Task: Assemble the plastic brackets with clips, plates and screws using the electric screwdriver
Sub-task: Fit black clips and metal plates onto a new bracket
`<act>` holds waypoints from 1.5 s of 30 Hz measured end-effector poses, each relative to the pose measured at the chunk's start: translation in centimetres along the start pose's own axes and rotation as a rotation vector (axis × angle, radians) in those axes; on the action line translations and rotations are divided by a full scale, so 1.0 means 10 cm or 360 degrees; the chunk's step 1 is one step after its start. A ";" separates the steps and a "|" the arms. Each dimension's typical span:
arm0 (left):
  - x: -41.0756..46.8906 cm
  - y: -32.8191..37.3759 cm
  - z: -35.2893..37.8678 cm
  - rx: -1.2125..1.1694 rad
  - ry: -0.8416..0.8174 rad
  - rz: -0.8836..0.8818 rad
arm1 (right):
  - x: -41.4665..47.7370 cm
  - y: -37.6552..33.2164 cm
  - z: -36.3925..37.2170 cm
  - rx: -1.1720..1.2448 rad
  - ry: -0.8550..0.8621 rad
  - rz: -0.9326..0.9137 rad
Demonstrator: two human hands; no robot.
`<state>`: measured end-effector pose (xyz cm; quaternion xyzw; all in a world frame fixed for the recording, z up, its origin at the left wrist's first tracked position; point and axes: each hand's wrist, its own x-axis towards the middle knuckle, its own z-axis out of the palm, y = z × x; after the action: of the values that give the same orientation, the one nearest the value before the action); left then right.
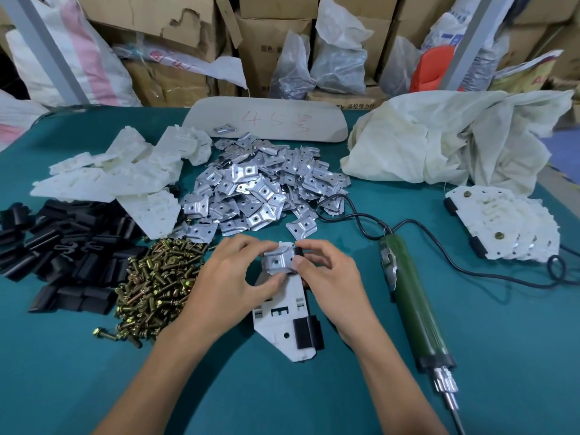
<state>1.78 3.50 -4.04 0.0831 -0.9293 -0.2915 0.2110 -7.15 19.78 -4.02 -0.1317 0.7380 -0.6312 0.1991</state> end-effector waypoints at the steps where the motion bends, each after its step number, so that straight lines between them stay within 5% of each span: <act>1: 0.00 0.01 0.00 -0.0003 0.0005 0.0000 | 0.00 0.00 0.00 0.0045 -0.0003 0.0002; 10: 0.00 0.05 -0.02 -0.0059 0.0071 0.0000 | -0.01 -0.03 -0.02 0.0353 -0.0054 0.0058; 30: 0.00 0.07 -0.03 -0.0063 0.0040 0.0025 | -0.02 -0.02 -0.02 0.0363 -0.0051 0.0012; 39: -0.01 0.11 0.10 -0.0903 -0.0217 -0.0536 | 0.02 -0.04 -0.06 0.0670 0.0080 0.0019; 45: 0.00 0.17 0.09 -0.1034 -0.0386 -0.0542 | 0.02 -0.04 -0.07 0.0677 0.0050 0.0008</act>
<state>1.35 5.35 -3.70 0.1299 -0.7796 -0.6094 0.0636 -7.64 20.23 -3.60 -0.0750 0.5916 -0.7741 0.2125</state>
